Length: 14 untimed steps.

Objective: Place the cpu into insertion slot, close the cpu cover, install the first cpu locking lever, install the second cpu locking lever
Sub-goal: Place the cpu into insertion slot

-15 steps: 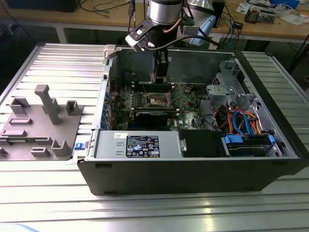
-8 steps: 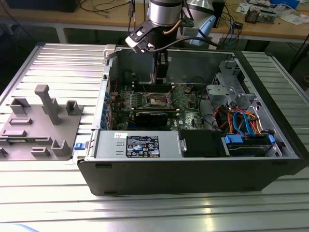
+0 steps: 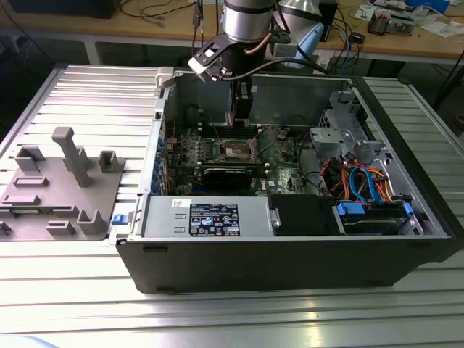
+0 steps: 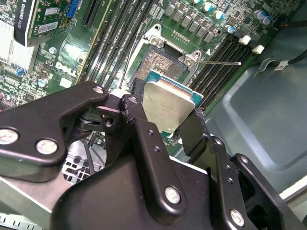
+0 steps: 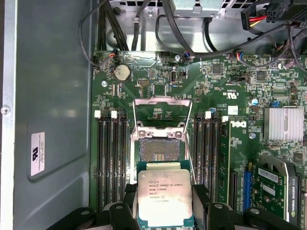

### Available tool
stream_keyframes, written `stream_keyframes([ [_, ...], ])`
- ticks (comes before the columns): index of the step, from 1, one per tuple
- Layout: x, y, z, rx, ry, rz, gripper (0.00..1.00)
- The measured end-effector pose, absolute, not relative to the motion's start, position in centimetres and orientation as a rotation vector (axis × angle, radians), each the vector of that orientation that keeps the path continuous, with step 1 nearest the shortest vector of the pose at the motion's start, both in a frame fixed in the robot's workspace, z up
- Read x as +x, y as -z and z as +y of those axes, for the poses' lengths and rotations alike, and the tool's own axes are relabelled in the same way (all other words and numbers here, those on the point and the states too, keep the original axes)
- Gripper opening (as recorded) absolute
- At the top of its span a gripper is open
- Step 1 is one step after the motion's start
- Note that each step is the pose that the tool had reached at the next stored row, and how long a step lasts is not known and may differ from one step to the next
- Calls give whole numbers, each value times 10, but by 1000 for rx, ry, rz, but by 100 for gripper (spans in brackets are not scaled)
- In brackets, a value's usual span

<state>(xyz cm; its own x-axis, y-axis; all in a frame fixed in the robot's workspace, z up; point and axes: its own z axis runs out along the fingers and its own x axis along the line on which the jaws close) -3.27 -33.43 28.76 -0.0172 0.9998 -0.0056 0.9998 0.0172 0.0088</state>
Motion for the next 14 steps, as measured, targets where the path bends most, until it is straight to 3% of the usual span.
stream_keyframes([
  [14, -33, -283, -334, 2195, -4, 2233, 54],
])
